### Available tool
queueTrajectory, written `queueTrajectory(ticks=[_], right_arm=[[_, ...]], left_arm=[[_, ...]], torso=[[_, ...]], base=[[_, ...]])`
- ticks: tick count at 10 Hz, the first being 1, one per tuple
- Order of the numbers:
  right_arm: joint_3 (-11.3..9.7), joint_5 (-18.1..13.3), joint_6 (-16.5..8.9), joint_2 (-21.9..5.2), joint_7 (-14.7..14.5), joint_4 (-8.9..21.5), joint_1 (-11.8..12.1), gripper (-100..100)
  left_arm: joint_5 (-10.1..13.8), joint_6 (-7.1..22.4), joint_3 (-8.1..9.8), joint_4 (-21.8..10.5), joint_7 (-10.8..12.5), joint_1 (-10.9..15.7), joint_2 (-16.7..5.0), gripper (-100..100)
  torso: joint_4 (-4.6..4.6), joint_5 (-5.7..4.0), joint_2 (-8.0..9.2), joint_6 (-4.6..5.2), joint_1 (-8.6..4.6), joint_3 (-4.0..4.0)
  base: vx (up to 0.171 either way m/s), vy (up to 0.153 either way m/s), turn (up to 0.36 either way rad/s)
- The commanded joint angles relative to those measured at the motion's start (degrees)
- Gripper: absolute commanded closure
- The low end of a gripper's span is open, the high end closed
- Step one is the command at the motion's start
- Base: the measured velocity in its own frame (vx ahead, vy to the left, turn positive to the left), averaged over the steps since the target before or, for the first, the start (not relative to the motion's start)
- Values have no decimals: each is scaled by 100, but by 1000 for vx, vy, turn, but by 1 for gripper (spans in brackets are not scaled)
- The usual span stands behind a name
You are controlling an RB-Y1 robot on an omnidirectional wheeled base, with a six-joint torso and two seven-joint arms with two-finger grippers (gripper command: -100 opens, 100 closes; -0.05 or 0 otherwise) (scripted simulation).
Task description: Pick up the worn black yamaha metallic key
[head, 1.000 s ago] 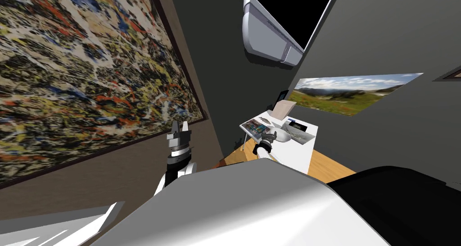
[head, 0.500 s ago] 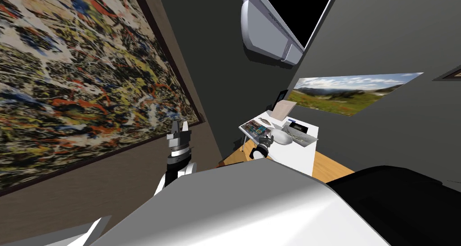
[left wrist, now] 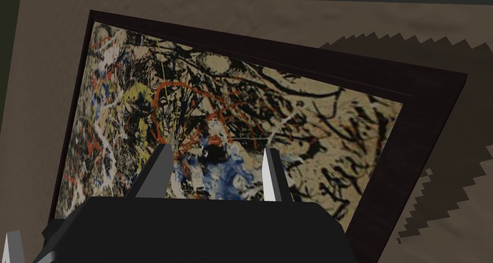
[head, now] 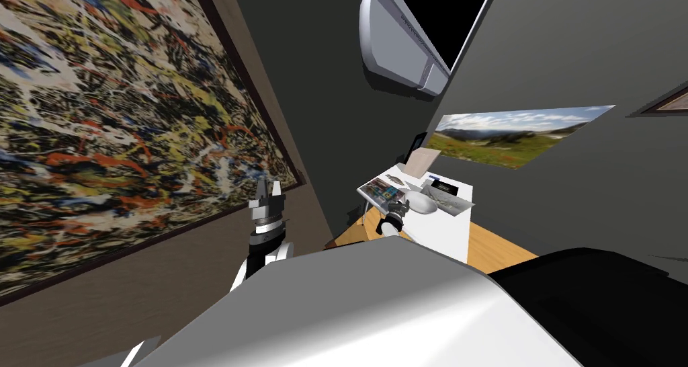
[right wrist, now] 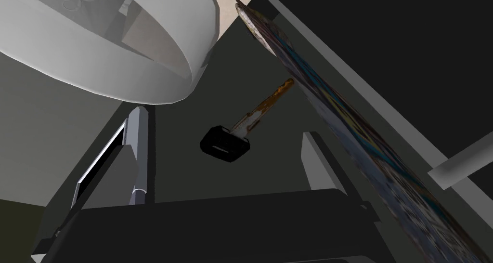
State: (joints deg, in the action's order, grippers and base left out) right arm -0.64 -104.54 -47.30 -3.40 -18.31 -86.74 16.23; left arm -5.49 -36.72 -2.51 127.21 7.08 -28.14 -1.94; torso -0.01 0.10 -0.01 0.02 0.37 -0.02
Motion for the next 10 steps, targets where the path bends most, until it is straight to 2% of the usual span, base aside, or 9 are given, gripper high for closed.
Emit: queueTrajectory(ticks=[1,3,6,7,8,10], right_arm=[[153,70,220,-151,66,76,-86,-100],[338,147,453,-326,147,209,-229,-100],[615,263,803,-588,269,408,-444,-100],[522,200,684,-530,289,361,-351,-100],[533,203,710,-540,305,367,-353,100],[528,205,713,-536,305,367,-355,100]], left_arm=[[0,0,0,0,0,0,0,0],[-4,-1,-12,-9,2,-10,-5,0],[-17,5,-46,-41,8,-41,-16,0],[-22,6,-59,-52,10,-51,-20,0],[-24,6,-64,-54,12,-53,-22,0],[-26,5,-69,-55,12,-54,-24,0]], torso=[[0,0,0,0,0,0],[4,-5,-9,-3,-5,-3],[16,-4,-53,-13,58,-19],[20,-2,-69,-18,82,-25],[20,-1,-78,-23,87,-29],[20,2,-79,-21,89,-30]], base=[[16,83,-72],[9,64,-74],[6,79,-74],[0,30,-24],[-2,5,13],[0,0,0]])
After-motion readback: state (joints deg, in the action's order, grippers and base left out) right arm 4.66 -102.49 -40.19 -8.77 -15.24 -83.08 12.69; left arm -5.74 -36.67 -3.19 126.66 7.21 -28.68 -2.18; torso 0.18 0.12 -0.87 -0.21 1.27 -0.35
